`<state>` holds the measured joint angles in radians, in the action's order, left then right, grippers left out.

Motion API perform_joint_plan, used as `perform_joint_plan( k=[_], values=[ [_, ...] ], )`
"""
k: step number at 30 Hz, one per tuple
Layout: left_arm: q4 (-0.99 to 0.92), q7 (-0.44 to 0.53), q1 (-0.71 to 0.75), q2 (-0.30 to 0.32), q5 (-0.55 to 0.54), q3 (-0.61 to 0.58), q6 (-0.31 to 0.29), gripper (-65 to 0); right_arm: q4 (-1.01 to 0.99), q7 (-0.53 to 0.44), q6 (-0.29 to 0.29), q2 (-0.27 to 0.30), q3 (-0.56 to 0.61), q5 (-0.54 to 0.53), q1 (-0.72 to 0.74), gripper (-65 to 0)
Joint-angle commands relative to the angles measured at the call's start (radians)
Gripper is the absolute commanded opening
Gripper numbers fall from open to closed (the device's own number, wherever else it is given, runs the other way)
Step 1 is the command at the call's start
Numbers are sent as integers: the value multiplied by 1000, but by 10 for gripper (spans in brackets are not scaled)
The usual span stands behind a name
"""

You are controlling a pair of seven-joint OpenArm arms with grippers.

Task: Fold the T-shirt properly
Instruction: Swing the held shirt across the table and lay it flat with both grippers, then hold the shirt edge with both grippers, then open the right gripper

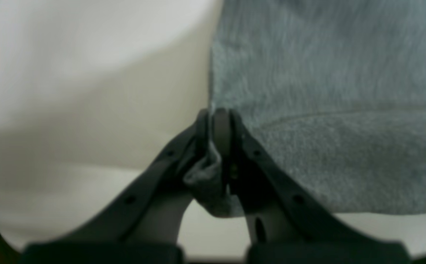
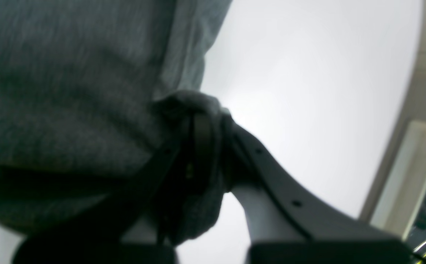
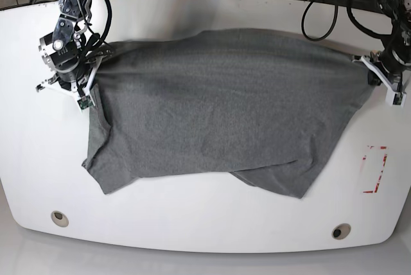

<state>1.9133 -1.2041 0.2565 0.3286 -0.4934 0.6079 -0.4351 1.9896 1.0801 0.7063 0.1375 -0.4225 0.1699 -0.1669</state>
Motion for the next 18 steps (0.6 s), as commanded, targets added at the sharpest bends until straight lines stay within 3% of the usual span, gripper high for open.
perform_joint_plan(
  k=[1, 18],
  values=[
    [19, 20, 30, 11, 2, 11, 0, -650, 21, -4, -8, -11, -17, 9, -20, -650],
    [-34, 25, 201, 7, 8, 8, 0, -650, -66, -4, -8, -140, -86, 9, -144, -650]
  ],
)
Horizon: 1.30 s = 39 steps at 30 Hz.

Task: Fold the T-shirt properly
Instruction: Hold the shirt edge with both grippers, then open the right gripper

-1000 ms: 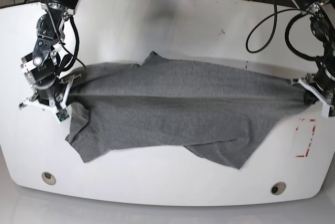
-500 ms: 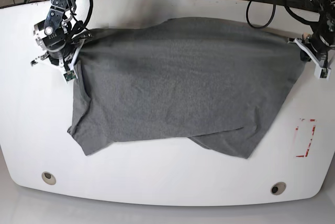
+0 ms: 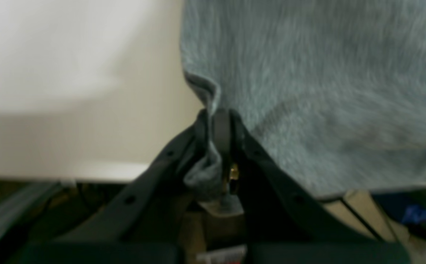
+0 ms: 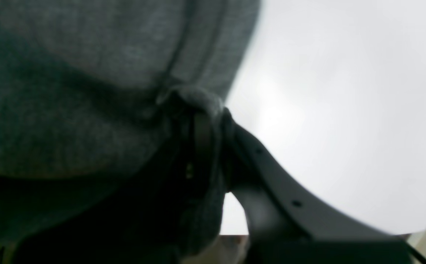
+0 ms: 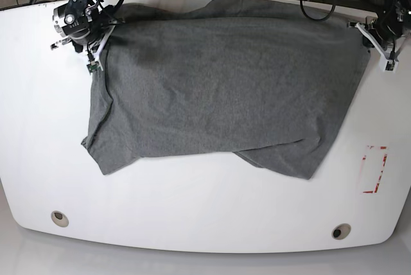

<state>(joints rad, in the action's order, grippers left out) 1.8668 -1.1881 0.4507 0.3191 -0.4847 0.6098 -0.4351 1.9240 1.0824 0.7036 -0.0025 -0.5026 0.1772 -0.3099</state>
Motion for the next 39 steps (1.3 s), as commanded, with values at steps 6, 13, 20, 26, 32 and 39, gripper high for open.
perform_joint_plan(
  k=[6, 13, 20, 26, 32, 39],
  values=[
    [12, 9, 49, 16, -1, 6, 0, -650, -50, -6, -5, -38, -69, 2, -2, -650],
    [12, 9, 61, 16, -1, 8, 0, -650, -28, -6, -5, -49, -78, 2, 2, -650],
    [14, 9, 53, 16, -2, 5, 0, -650, -18, -6, -5, -46, -74, 2, 28, -650],
    [14, 6, 18, 16, -2, 5, 0, -650, -21, -6, -5, -44, -74, 2, 41, -650],
    [12, 6, 18, 19, -1, 6, 0, -650, -19, -6, -5, -40, -74, 2, 41, -650],
    [14, 4, 23, 22, -1, 8, 0, -650, -14, -6, -5, -44, -75, 2, 35, -650]
  ],
)
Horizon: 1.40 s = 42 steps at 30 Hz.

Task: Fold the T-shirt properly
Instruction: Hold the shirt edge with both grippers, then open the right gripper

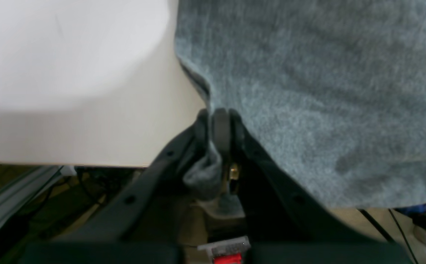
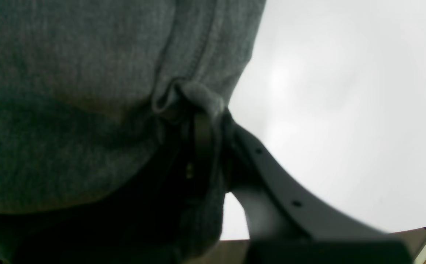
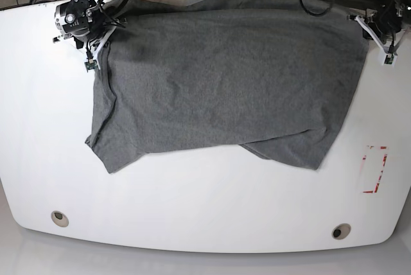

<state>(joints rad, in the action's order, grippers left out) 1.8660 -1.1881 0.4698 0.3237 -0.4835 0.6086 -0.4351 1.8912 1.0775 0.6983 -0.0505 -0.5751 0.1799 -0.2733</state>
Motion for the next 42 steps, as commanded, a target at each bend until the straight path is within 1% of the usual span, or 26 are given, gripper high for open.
perform_joint_plan(
  k=[1, 7, 9, 10, 14, 16, 19, 22, 25, 26, 30, 32, 35, 40, 42],
  values=[
    [14, 4, 8, 18, -2, 9, 0, -650, 18, -1, 0, 4, -4, -1, -4, -650],
    [16, 4, 27, 18, -2, 10, 0, -650, 15, -1, 0, 4, -6, -1, -4, -648],
    [16, 4, 27, 18, -2, 9, 0, -642, 17, -1, 0, 4, -6, -1, -4, -636],
    [16, 4, 27, 18, -2, 7, 0, -628, 17, -1, 0, 4, -6, -1, -4, -615],
    [19, 4, 25, 16, -4, 7, 0, -578, 18, -1, 0, 4, -6, 0, -4, -441],
    [19, 4, 24, 16, -4, 6, 0, -583, 20, -1, 0, 4, -6, 0, -2, -369],
    [19, 4, 22, 18, -4, 6, 0, -587, 24, -1, 0, 4, -6, 0, -1, -327],
    [19, 4, 22, 19, -4, 6, 0, -565, 57, -1, 0, 4, -6, 0, -2, -298],
    [21, 4, 25, 19, -4, 6, 0, -475, 110, -1, 0, 2, -3, 0, -4, -227],
    [22, 4, 25, 19, -4, 6, 0, -426, 124, -1, 0, 2, -3, 0, -2, -192],
    [31, 4, 24, 19, -4, 7, 0, -265, 143, -1, 0, 7, 0, 0, 15, -100],
    [44, 4, 22, 19, -4, 7, 0, -212, 141, -1, 0, 8, -1, 0, 42, -65],
    [57, 4, 4, 30, -4, 7, 0, -162, 140, -1, 0, 10, 0, -1, 76, -51],
    [60, 3, -39, 39, -7, 9, 0, -147, 136, -1, 0, 10, 19, -1, 153, -51],
    [62, 3, -58, 39, -8, 9, 0, -147, 133, -1, 0, 25, 25, 0, 170, -51]
  ],
)
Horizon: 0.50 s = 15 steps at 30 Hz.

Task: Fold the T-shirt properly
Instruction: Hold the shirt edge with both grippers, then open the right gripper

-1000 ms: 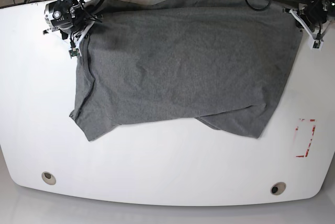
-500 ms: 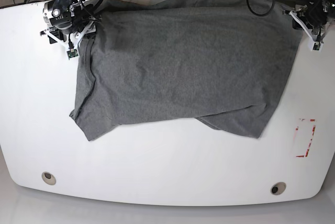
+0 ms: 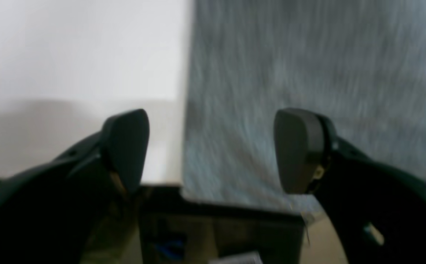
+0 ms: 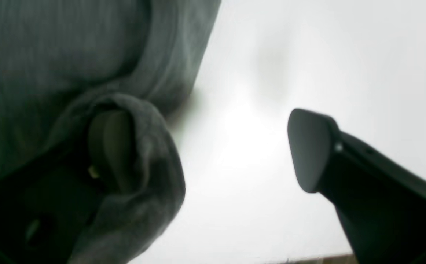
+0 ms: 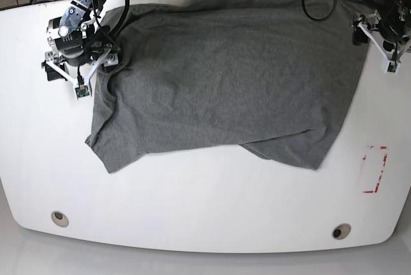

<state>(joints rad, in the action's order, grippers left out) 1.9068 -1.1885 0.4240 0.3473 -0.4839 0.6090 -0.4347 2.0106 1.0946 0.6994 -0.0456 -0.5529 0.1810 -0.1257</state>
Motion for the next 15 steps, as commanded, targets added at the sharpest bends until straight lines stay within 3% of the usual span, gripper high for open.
perform_joint_plan(
  k=[1, 6, 15],
  values=[
    [21, 3, -21, 16, -8, 9, 0, -147, 14, -17, -1, 31, 4, -1, 27, -51],
    [21, 3, -64, 17, -8, 13, 0, -147, 14, 34, -1, 72, 24, -8, 25, -51],
    [21, 3, -101, 17, -8, 15, 0, -150, 17, 121, -1, 76, 84, -8, 19, -51]
  ],
)
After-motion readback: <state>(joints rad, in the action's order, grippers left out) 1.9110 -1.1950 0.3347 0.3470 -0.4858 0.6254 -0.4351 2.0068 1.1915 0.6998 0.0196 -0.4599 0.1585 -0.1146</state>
